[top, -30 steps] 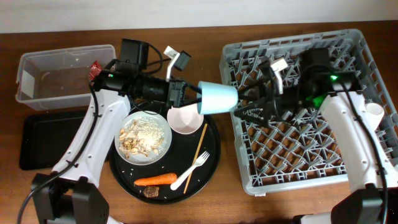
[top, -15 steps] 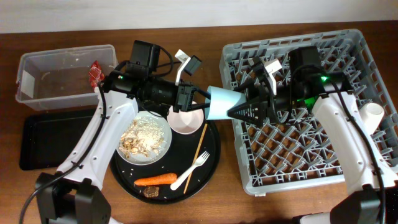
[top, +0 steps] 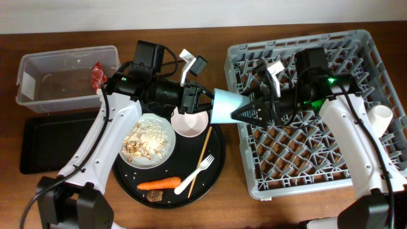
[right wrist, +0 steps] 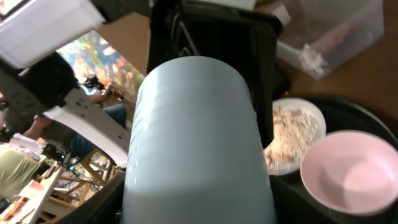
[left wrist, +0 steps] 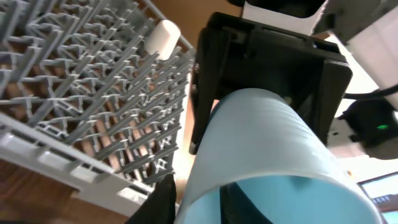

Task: Sort waste into correct bins and load items into the dishwasher rack
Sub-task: 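Hand the blue cup from the left gripper to the right gripper, then place the blue cup in the rack beside the white cup with right gripper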

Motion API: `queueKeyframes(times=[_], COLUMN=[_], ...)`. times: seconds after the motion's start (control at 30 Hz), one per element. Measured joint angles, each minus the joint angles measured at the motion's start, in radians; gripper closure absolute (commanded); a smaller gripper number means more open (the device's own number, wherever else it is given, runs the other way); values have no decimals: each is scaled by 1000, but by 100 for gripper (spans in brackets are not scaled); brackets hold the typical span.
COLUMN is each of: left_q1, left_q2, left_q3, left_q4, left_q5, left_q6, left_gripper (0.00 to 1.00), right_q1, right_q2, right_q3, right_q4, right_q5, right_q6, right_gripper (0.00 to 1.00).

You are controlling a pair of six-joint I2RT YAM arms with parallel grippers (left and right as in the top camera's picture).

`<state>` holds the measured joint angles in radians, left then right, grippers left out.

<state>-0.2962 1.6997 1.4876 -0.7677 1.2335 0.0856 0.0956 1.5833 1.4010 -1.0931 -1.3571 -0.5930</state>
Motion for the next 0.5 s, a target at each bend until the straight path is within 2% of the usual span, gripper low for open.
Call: queueKeyframes(times=[0.1, 0.2, 0.3, 0.33, 0.43, 0.5], left_q1=[0, 0, 0, 0, 0, 0], left_q2=[0, 0, 0, 0, 0, 0], left_q3=[0, 1, 1, 1, 0, 0], left_q4=[-54, -164, -284, -318, -436, -451], left_q5=[-107, -278, -512, -585, -880, -1021], left_q6=[0, 0, 1, 1, -6, -35], left_gripper=[66, 65, 65, 65, 65, 65], right_q1=[0, -6, -56, -114, -233, -336], right_q2=[0, 0, 0, 0, 2, 2], right_q3=[0, 0, 16, 53, 142, 189], right_q4=[-18, -29, -130, -207, -309, -335], right_q5=[71, 251, 488, 608, 782, 908], right_q6=[42, 131, 245, 288, 358, 420], right_gripper=[53, 54, 55, 55, 57, 57])
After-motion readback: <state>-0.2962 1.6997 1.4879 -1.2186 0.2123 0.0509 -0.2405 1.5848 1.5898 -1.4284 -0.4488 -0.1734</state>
